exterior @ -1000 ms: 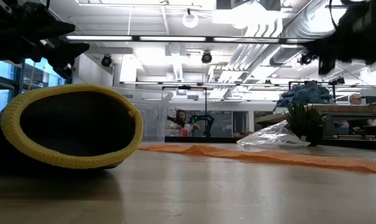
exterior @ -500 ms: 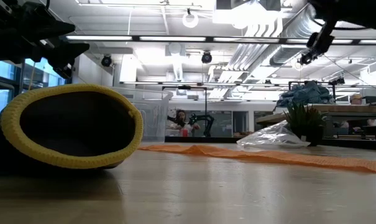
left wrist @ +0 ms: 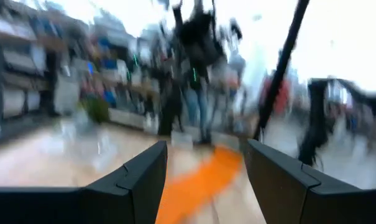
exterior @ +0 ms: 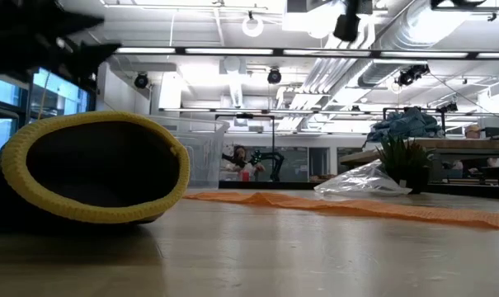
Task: Roll bandage
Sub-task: Roll the orange bandage
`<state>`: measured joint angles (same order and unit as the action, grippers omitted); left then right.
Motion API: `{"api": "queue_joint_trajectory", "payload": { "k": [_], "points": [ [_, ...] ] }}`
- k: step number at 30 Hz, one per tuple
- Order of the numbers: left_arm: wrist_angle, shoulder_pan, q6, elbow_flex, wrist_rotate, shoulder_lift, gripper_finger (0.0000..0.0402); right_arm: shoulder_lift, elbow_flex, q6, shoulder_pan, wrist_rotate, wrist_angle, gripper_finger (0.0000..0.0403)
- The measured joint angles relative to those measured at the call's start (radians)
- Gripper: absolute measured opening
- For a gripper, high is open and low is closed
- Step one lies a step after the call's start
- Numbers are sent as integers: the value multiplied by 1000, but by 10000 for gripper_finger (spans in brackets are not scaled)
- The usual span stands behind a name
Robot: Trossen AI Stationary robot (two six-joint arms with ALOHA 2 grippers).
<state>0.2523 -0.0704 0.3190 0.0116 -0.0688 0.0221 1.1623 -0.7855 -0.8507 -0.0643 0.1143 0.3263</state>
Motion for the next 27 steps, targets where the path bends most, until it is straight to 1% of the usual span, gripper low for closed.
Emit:
{"api": "queue_joint_trajectory", "payload": {
  "k": [2, 3, 5, 7, 9, 12, 16, 18, 19, 20, 21, 24, 25, 27],
  "points": [
    [122, 0, 134, 0, 9, 2, 209, 33, -74, 20, 18, 0, -36, 0],
    [180, 0, 174, 0, 29, 2, 209, 42, -108, 21, 29, 1, -72, 0],
    [303, 0, 233, 0, 105, 1, 209, 52, -183, 18, 49, 1, -175, 0],
    [408, 0, 345, 0, 159, -1, 209, 51, -250, 19, 60, -1, -283, 0],
    [476, 0, 452, 0, 171, 0, 209, 51, -312, 36, 62, -7, -383, 0],
    [518, 0, 529, 0, 185, -1, 209, 50, -381, 44, 58, -12, -523, 0],
    [511, 0, 553, 0, 196, 1, 209, 50, -413, 8, 38, -17, -684, 0],
    [477, 0, 601, 0, 284, 6, 209, 50, -413, -18, 18, 2, -744, 0],
    [448, 0, 655, 5, 328, 19, 209, 55, -413, -39, 6, 9, -781, 0],
    [402, -1, 701, 17, 344, 38, 209, 61, -413, -67, -8, 12, -830, 0],
    [345, 0, 728, 29, 328, 59, 209, 70, -413, -101, -27, 16, -885, 0],
    [168, 0, 752, 99, 216, 176, 209, 113, -412, -211, -96, 59, -1061, 0],
    [130, 0, 747, 124, 205, 223, 209, 130, -412, -260, -126, 84, -1125, 0],
    [104, -4, 699, 170, 207, 323, 209, 163, -412, -372, -192, 138, -1253, 0]
  ]
}}
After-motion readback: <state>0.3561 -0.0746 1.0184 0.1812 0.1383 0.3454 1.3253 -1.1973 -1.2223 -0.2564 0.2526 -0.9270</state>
